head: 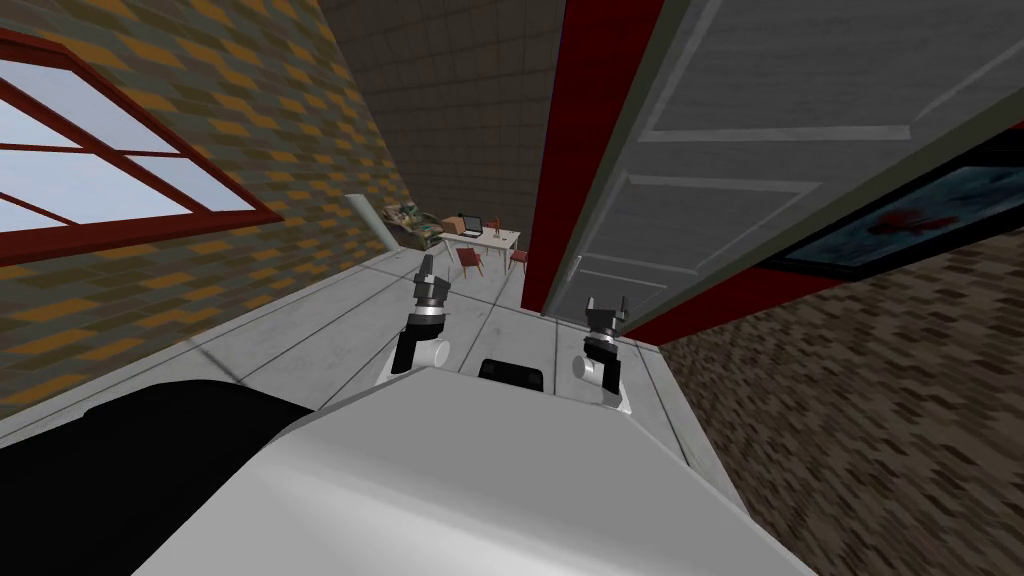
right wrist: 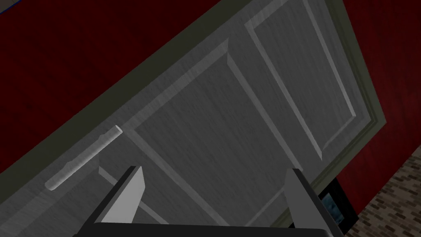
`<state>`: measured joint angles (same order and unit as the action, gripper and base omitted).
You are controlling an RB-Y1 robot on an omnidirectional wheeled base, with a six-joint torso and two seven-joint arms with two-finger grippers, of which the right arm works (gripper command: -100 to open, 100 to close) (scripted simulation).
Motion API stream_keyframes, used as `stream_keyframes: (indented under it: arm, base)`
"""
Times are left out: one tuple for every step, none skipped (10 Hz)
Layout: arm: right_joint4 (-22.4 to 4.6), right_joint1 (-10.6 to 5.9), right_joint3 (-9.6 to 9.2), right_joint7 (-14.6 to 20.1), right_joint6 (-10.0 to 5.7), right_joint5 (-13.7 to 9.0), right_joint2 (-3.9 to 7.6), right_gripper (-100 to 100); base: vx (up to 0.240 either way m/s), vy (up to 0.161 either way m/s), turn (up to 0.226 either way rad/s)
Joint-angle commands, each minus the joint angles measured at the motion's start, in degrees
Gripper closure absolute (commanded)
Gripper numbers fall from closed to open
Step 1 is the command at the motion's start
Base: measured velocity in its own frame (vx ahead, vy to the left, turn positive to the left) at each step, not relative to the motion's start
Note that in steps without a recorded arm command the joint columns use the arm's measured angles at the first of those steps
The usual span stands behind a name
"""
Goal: Pull the door open
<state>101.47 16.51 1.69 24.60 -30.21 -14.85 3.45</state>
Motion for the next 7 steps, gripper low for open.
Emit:
stream_keyframes:
  arm:
    - [-2.8,-0.88,0.38,2.4,-0.89,-1.0,0.34,-100]
    - [-4.8,-1.57,0.62,3.7,-1.46,-1.7,0.51,-100]
    - [-6.7,-2.27,0.87,5.1,-2.03,-2.3,0.68,-100]
    - [-8.4,-2.98,1.12,6.5,-2.62,-3.0,0.82,-100]
    - [-10.3,-3.69,1.37,7.9,-3.21,-3.6,0.95,-100]
    - [-10.6,-3.69,1.37,7.9,-3.21,-3.6,0.95,-100]
    - [-12.6,-4.41,1.62,9.3,-3.79,-4.3,1.07,-100]
  base:
    - [0.075,-0.047,0.163]
    - [0.082,-0.056,0.168]
    - [0.08,-0.08,0.131]
    - [0.081,-0.086,0.128]
    - [0.104,-0.071,0.166]
    - [0.067,-0.042,0.046]
    - [0.044,-0.038,0.075]
